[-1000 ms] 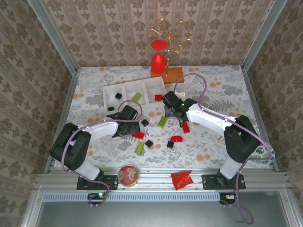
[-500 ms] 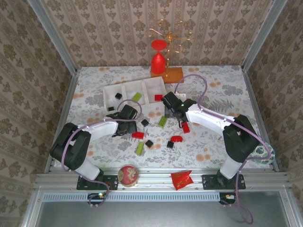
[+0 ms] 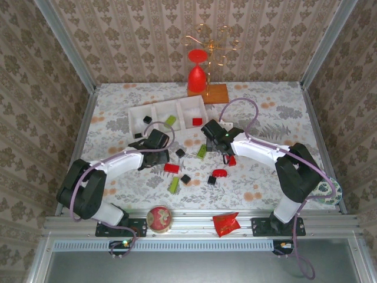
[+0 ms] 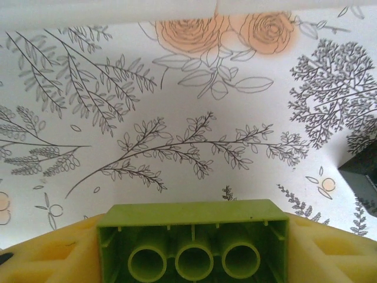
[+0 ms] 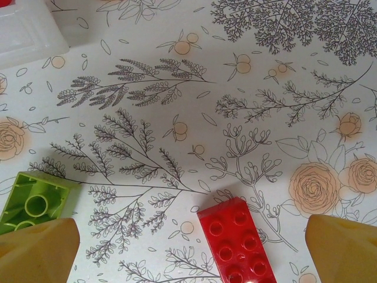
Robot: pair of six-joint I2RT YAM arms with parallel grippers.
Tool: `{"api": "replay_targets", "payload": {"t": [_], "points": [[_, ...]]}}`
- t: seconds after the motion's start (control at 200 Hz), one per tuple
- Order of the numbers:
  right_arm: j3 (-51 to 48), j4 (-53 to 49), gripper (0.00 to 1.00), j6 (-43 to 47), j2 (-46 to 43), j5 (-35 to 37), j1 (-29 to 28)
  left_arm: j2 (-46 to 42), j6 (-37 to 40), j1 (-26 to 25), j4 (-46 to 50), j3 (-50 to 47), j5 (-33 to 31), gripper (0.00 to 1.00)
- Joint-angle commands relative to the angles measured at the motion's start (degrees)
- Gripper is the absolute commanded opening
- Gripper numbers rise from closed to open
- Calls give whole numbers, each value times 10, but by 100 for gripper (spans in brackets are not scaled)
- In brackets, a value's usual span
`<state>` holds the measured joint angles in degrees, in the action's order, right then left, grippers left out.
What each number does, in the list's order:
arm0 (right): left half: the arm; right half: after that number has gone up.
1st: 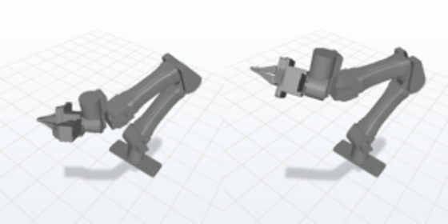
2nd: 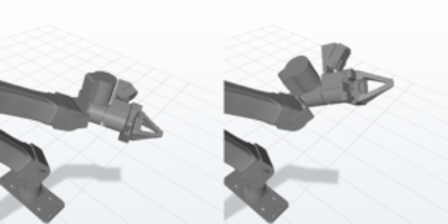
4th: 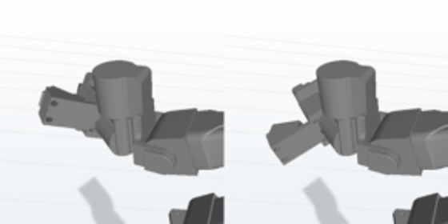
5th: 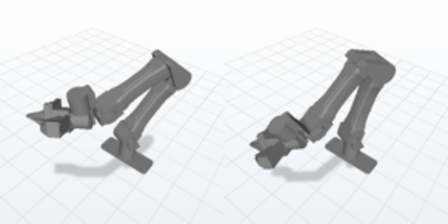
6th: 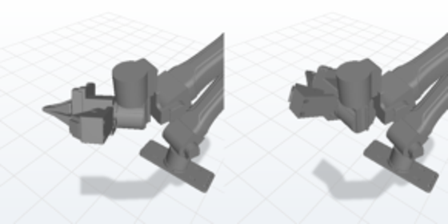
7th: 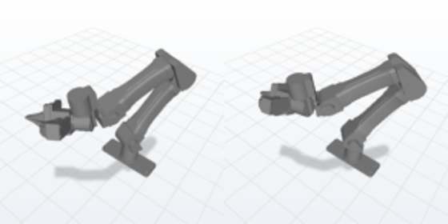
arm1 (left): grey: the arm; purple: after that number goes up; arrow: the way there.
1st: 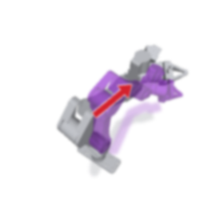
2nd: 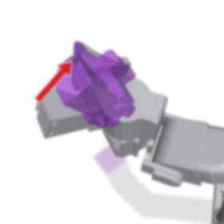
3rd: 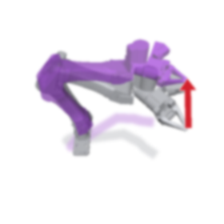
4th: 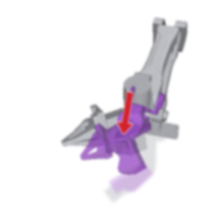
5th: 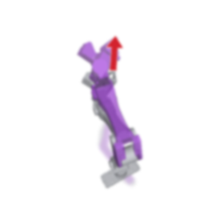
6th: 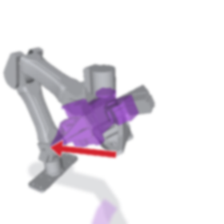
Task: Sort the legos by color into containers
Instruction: Pick up the lego from the middle-left of the table.
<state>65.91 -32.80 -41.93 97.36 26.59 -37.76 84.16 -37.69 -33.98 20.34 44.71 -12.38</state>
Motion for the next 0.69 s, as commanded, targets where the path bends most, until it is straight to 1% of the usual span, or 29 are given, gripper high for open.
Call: {"api": "replay_targets", "payload": {"t": [0.0, 0.31, 0.69], "points": [[4, 2, 100, -17, 3, 7, -5, -15, 16, 6, 15, 9, -19, 49], [1, 2, 100, -21, 4, 15, -5, -39, 33, 6, 28, 35, -30, 48], [1, 4, 100, -29, -1, 33, -5, -52, 60, 6, 12, 74, -40, 48]]}}
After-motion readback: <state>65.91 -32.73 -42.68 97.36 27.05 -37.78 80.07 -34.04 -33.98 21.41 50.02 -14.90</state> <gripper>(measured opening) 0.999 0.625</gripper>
